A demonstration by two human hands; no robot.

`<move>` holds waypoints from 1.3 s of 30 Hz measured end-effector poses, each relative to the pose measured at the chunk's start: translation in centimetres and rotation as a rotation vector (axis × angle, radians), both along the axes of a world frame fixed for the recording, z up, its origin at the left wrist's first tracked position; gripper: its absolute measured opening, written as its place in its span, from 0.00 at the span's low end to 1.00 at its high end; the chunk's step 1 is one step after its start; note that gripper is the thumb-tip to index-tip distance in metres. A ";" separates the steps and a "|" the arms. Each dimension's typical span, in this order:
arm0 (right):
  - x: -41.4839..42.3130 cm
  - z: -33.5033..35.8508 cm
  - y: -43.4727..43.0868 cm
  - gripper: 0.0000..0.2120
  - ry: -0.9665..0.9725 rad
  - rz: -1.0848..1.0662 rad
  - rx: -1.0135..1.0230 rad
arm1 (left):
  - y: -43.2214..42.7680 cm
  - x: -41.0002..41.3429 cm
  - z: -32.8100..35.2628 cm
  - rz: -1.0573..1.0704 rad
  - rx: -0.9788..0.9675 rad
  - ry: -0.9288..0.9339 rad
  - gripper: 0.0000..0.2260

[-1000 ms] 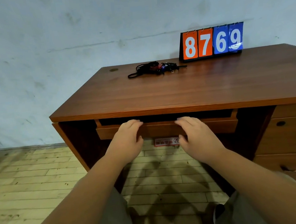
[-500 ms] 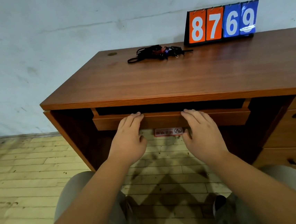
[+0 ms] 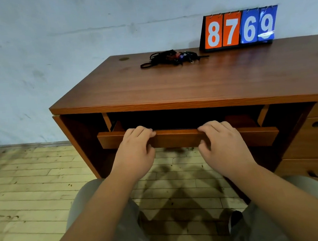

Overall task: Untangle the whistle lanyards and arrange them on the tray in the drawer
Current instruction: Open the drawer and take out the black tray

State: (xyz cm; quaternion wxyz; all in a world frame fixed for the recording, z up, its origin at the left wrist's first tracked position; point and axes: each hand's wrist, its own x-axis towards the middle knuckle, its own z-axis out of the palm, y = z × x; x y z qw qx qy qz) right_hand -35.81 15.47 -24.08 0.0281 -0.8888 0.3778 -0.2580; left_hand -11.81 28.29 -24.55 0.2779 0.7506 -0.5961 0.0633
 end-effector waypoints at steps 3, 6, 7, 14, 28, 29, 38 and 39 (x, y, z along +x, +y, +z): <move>-0.3 1.5 0.2 0.16 0.013 0.000 0.044 | 0.7 -0.2 0.3 0.005 -0.014 0.005 0.14; -0.9 2.9 0.9 0.14 0.000 0.006 0.128 | 1.5 -0.3 0.9 0.012 -0.014 0.005 0.10; -1.2 3.2 1.2 0.13 -0.014 0.003 0.165 | 1.8 -0.3 1.2 0.018 -0.013 0.011 0.10; -2.6 4.5 3.5 0.11 -0.016 -0.022 0.291 | 4.4 -1.4 3.1 0.010 0.089 0.080 0.14; -3.4 5.4 2.4 0.07 -0.031 -0.097 0.316 | 7.0 -0.2 5.2 0.155 0.086 0.292 0.16; -3.5 5.1 2.3 0.07 -0.057 -0.105 0.317 | 7.0 0.2 5.0 0.181 0.074 0.294 0.16; -3.3 4.9 1.6 0.34 -0.348 -0.332 0.706 | 5.9 2.0 4.3 0.391 -0.019 0.441 0.12; -3.2 5.0 1.7 0.34 -0.352 -0.345 0.724 | 5.9 2.0 4.1 0.398 -0.018 0.462 0.13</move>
